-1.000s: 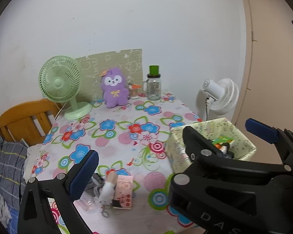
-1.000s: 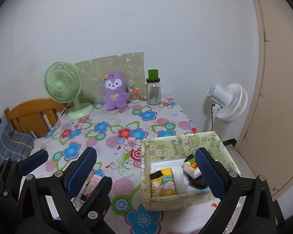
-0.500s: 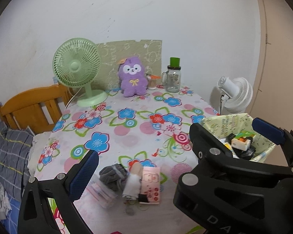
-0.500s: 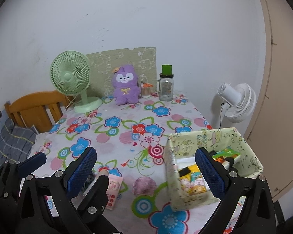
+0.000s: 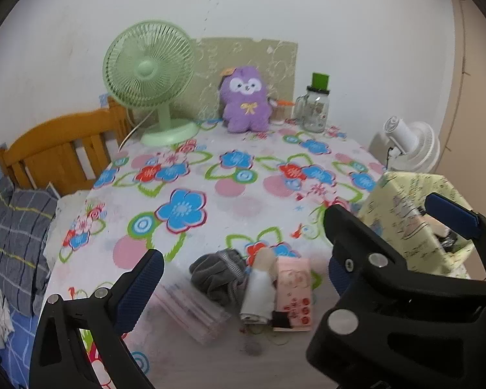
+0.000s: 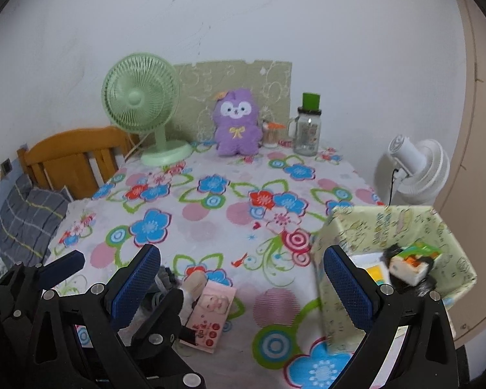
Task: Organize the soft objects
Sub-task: 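Move both tools back over the remaining items on the tablecloth, then grasp the pink packet with the right tool while the left tool grasps the clear tube pack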
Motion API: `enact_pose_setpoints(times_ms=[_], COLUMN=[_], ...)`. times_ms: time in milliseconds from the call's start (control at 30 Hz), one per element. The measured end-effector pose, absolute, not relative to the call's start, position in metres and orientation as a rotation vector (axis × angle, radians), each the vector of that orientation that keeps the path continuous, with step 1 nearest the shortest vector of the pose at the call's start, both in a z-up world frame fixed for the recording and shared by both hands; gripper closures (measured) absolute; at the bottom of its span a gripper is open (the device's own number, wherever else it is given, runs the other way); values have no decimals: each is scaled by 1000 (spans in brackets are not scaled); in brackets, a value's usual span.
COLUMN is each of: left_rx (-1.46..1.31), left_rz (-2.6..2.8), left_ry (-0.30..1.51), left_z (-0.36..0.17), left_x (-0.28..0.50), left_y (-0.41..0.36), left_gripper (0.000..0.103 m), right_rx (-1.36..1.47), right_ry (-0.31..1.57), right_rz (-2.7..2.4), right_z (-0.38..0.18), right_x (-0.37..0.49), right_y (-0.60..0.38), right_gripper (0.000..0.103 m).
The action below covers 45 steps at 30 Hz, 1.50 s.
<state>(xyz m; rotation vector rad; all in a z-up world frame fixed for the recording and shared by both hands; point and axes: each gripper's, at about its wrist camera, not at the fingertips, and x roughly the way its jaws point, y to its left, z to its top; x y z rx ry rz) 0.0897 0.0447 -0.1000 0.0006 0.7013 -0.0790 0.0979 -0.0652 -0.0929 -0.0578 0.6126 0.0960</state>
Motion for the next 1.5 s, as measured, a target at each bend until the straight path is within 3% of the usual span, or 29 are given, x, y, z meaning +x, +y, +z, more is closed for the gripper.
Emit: enact_pose_setpoints(times_ms=[467,733,800,1200,1367,1500], left_rx=[-12,-26,-35,-7,-31,-28], left_rz=[-8,8,13,14,4,14], left_ry=[791,850,864,862,880,883], left_z=[-144,-168,-174,-181,-182,-179], left_x=[107,112,114,118,120,119], left_y=[68,76,79,79,81,86], left_gripper=[5,11,12,10,10,11], right_rx=[-71,-73,-56,26,-12,-41], right_ry=[715,819,866,957,948,935], right_rz=[93,83,94,74,105,98], right_z=[-140,-169,-178,-200,-199,-196], right_x=[123,137,142,158,160,161], right_y=[-49,-45,-45,-48,-36,-33], right_gripper=[1,11,20,31,59,61])
